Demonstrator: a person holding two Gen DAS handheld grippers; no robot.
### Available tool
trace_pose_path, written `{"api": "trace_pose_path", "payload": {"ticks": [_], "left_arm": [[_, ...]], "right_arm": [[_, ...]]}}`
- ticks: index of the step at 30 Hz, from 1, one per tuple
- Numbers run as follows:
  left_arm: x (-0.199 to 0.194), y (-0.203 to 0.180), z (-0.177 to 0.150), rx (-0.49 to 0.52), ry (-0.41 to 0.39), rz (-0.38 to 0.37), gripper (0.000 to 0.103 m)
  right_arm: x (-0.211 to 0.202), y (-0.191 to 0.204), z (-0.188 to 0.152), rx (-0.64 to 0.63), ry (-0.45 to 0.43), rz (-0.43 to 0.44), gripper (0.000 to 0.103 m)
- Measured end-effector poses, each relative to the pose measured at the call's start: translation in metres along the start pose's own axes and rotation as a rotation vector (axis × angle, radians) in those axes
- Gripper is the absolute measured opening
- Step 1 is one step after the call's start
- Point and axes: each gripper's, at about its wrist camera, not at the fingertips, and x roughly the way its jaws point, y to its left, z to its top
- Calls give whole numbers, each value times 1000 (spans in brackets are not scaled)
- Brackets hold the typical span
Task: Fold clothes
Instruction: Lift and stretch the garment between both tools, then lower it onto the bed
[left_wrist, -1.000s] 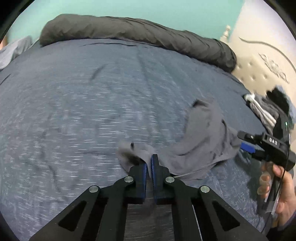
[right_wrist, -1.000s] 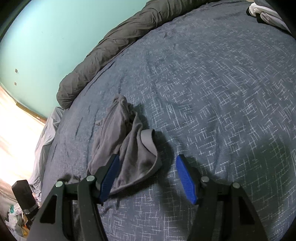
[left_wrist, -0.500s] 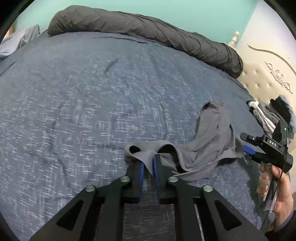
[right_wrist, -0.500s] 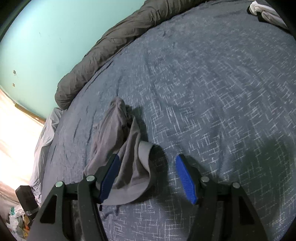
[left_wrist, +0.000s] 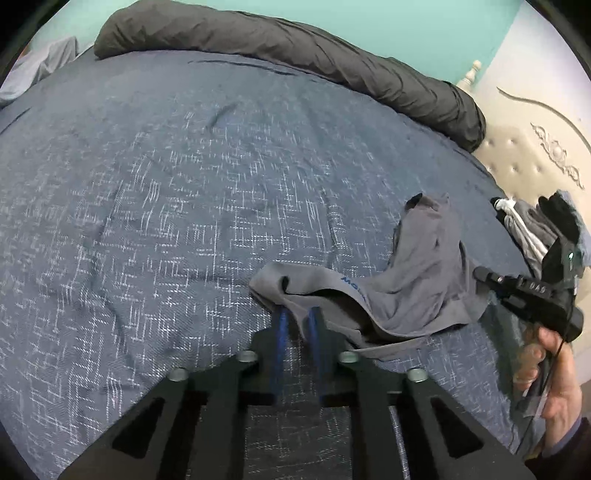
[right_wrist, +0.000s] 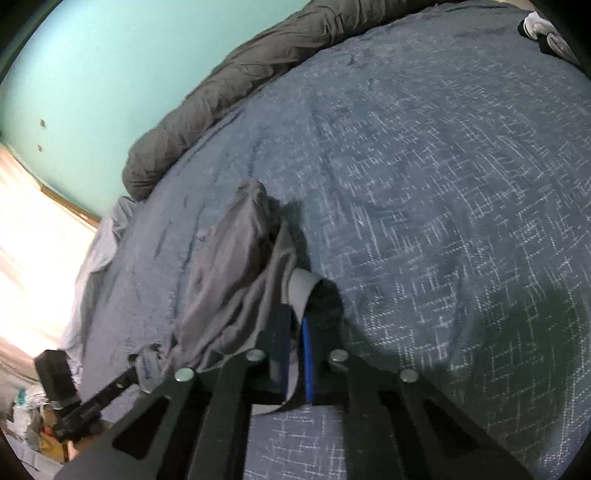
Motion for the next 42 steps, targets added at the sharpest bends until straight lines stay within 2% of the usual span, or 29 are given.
{"api": "trace_pose_path", "payload": {"ticks": [4, 10, 15, 18, 26, 31, 35, 39, 42], "left_arm": [[-10, -3, 1, 21, -29, -4, 2], [-44, -1, 0, 32, -103, 0, 2], [-89, -3, -7, 47, -180, 4, 2], [-115, -8, -11, 55, -216, 8, 2], [-198, -25, 8, 76, -311, -21, 2], [-254, -41, 21, 121, -366, -28, 2], [-293, -51, 18, 138, -392, -44, 2], [-299, -56, 9, 158, -377, -33, 2], [-281, -54, 6, 151, -331, -25, 2]], "right_arm": [[-22, 7, 4, -4, -69, 61, 2], [-56, 10, 8, 22, -143, 151, 2], [-92, 39, 5, 18, -197, 181, 1], [-111, 59, 7, 26, -195, 202, 1], [-180, 123, 22, -85, -214, 180, 1], [-221, 150, 21, -102, -217, 182, 1], [-254, 167, 15, -114, -195, 164, 1], [-275, 172, 2, -122, -173, 147, 1], [-269, 166, -3, -115, -155, 117, 1]]}}
